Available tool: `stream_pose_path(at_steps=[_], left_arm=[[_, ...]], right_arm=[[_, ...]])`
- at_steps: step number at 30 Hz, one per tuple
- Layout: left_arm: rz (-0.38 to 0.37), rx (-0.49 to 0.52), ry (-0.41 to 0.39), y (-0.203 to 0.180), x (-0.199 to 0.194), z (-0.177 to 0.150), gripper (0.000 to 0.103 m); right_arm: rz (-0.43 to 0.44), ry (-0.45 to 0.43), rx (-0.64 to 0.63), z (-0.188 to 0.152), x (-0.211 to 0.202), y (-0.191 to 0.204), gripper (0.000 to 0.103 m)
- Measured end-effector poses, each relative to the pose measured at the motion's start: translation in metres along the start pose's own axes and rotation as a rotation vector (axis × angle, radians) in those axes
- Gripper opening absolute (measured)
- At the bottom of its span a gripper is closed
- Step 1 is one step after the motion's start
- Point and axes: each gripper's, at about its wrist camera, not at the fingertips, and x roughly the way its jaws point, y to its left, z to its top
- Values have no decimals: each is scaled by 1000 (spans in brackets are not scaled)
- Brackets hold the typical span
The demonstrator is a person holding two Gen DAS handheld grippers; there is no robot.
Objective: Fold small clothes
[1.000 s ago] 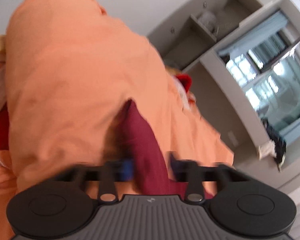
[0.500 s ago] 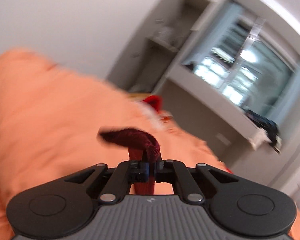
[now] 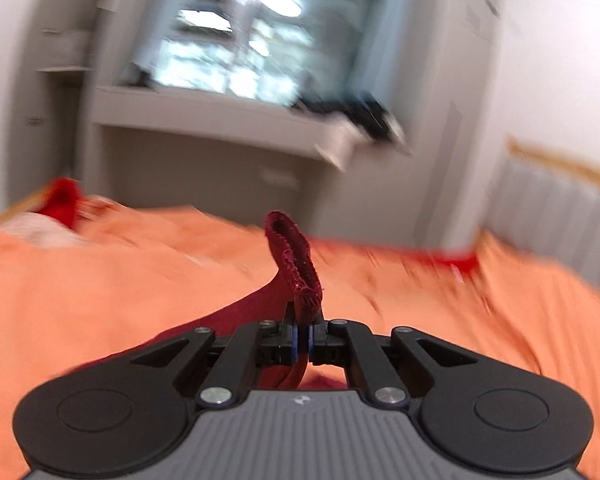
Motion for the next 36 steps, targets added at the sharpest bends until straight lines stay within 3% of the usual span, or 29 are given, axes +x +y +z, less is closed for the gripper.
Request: stream_pose_path(at_steps=[6, 9, 12, 13, 14, 16, 17, 20, 21, 23, 25, 28, 32, 36], left_arm=[[-39, 204, 289, -103, 119, -85, 3], [-35, 231, 349, -117, 140, -117, 3], [-87, 225, 397, -117, 134, -136, 8], [-102, 250, 400, -121, 132, -137, 26], [-99, 271, 399, -114, 123, -139, 58], [-30, 297, 325, -110, 106, -123, 97], [-14, 296, 262, -103, 96, -112, 100], [-46, 248, 163, -71, 44, -85, 103], [-14, 250, 150, -60, 30, -80, 103], [136, 304, 126, -32, 6, -75, 103], [252, 349, 156, -3, -4, -80, 103], [354, 368, 264, 50, -7, -104, 103], [399, 312, 319, 105, -13, -132, 102], [392, 329, 384, 127, -6, -152, 102]], right_arm=[[-102, -11, 75, 6, -9, -41, 73], [-121, -20, 115, 7, -14, -59, 73], [-144, -31, 150, 8, -16, -73, 73], [-147, -26, 169, 8, -13, -78, 73], [-146, -16, 190, 6, -11, -83, 74], [-137, 19, 234, 4, -2, -90, 79], [-132, 43, 248, 2, 5, -93, 81], [-80, 109, 310, 1, 30, -103, 82], [-27, 139, 350, 2, 43, -108, 81], [96, 204, 415, 5, 68, -107, 76], [171, 245, 477, 12, 100, -106, 75], [210, 343, 587, 8, 157, -108, 59], [193, 460, 635, -17, 205, -102, 44], [167, 445, 577, -20, 219, -87, 41]])
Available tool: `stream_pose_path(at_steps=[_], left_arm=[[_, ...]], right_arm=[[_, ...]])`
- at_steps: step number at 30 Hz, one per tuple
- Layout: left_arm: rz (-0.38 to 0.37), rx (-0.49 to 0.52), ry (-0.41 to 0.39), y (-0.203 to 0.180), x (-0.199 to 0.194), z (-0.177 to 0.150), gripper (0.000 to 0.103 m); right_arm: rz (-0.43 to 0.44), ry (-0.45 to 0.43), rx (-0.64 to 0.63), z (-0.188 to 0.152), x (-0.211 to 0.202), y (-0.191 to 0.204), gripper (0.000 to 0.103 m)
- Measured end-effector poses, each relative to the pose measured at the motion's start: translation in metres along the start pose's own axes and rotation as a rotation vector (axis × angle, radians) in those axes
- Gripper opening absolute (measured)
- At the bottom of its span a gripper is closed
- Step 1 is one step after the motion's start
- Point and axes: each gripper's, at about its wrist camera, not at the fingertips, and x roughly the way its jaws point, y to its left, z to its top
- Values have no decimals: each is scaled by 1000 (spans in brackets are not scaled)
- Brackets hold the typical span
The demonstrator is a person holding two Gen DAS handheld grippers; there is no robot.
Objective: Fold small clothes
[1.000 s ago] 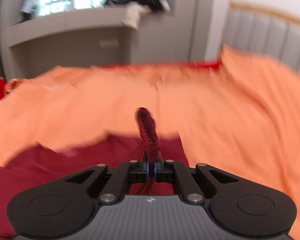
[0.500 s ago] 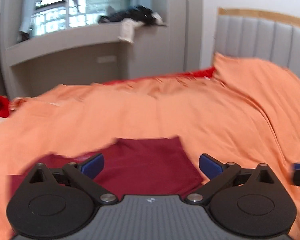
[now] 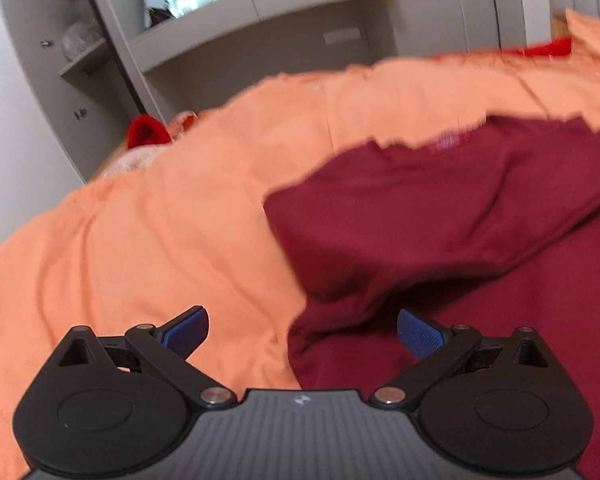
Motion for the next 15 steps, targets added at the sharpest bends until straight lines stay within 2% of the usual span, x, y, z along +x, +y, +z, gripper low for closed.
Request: stream_pose_path(at_steps=[3, 4, 5, 7, 11, 13, 15], left_arm=[[65, 75, 14, -13, 14, -3, 101], [71, 78, 15, -15, 20, -3, 101], [66, 73, 16, -16, 25, -4, 101], [96, 65, 8, -20, 41, 1, 101], [244, -11, 26, -8, 57, 7, 101], [310, -75, 43, 7, 59, 3, 101], [350, -109, 17, 21, 50, -6, 103]], right_arm=[[-10, -17, -27, 0, 8, 7, 27], [-18, -19, -39, 1, 10, 8, 17], [-25, -17, -49, 2, 11, 8, 14], [-15, -36, -52, 3, 10, 9, 13], [25, -91, -56, 9, -3, 11, 10], [35, -108, -58, 11, -8, 13, 9], [33, -119, -54, 13, -12, 15, 8]])
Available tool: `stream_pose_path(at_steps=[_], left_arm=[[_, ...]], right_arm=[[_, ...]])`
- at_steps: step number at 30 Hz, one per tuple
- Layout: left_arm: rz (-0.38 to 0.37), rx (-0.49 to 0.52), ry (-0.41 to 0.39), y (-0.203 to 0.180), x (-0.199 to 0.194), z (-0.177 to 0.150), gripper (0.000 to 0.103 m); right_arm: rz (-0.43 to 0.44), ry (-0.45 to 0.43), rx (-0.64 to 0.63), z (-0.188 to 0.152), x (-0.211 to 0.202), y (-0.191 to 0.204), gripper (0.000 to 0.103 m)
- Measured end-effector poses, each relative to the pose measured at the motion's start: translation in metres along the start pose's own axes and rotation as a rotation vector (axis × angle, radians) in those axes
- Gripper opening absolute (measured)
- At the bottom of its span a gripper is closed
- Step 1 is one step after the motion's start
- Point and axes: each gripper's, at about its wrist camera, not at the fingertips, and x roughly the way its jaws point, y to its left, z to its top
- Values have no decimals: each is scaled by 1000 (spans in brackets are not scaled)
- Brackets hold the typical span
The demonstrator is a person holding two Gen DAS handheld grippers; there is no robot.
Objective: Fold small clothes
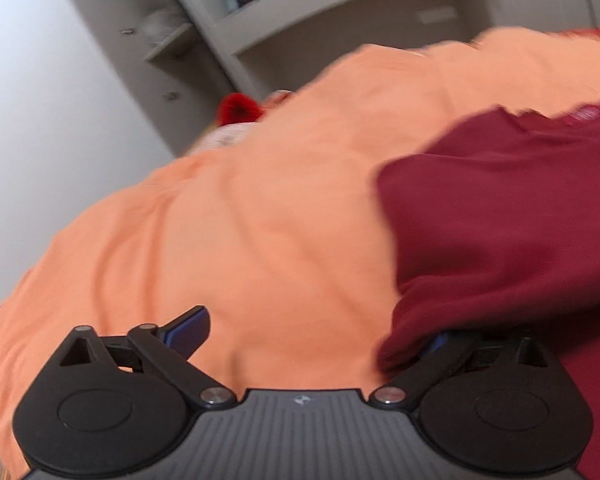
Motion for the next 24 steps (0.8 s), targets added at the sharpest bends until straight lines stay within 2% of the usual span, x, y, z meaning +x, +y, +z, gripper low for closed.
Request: stream_pose_path(at_steps=[3, 6, 8, 12, 16, 18, 20, 22, 24], left_arm=[[-35, -56, -5, 19, -8, -10, 103], [-85, 58, 72, 9, 1, -22, 103], [-86, 63, 46, 8, 1, -27, 103], [-138, 32, 56, 19, -2, -27, 103], [-212, 26, 49, 39, -16, -30, 103], [-247, 5, 54, 49, -29, -31, 103], [-238, 22, 46, 53, -45, -28, 103], [-217, 56, 10, 56, -63, -20, 103], [-210, 23, -34, 63, -76, -11, 103]], right_arm=[[-6, -4, 4, -1, -2, 0, 7], [-34, 20, -7, -3, 1, 0, 7], [-76, 51, -12, -9, 6, -4, 7], [-122, 98, -3, -20, 13, -15, 8], [-158, 106, 16, -20, 8, -20, 25], [-173, 121, 54, -18, 2, -26, 26], [-199, 98, 41, -14, -9, -23, 26], [-221, 37, -23, -8, -22, -11, 26], [-153, -9, -49, -4, -31, 1, 26]])
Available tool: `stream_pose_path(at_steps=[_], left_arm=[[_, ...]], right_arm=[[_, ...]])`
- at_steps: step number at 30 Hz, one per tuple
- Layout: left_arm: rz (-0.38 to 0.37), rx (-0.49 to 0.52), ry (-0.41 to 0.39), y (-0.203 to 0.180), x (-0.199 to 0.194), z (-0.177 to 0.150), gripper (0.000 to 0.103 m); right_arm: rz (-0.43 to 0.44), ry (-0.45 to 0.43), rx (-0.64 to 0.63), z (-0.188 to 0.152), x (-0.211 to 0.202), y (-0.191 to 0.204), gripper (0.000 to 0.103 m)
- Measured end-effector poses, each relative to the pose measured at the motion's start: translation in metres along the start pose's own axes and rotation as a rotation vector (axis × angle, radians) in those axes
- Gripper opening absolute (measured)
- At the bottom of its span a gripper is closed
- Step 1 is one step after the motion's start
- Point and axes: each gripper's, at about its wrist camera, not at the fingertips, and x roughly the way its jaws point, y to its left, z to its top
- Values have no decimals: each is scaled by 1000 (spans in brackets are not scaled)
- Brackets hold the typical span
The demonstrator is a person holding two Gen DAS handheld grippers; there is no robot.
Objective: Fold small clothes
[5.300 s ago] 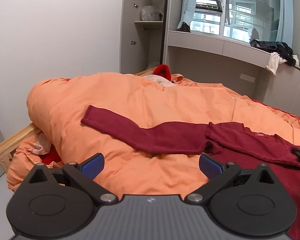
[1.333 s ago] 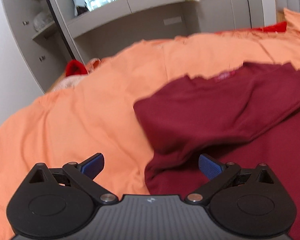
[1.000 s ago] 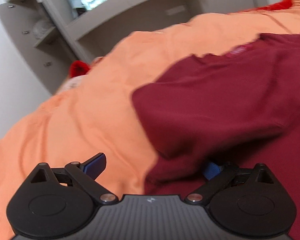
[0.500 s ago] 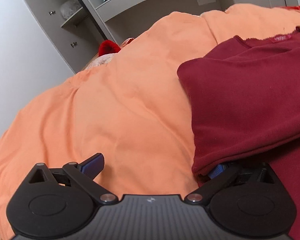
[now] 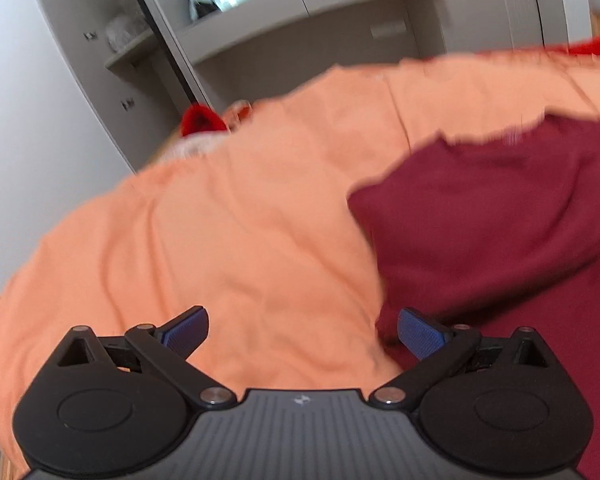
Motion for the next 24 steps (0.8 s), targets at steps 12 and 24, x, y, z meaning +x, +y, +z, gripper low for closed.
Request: stream_pose_path(at_steps=[12, 24], left_arm=[[11, -53, 72, -32, 62, 6, 99], [-387, 113, -99, -27, -170, -119, 103]], right_arm=[[78, 154, -107, -34, 40, 13, 24], [341, 58, -271, -109, -163, 55, 96]])
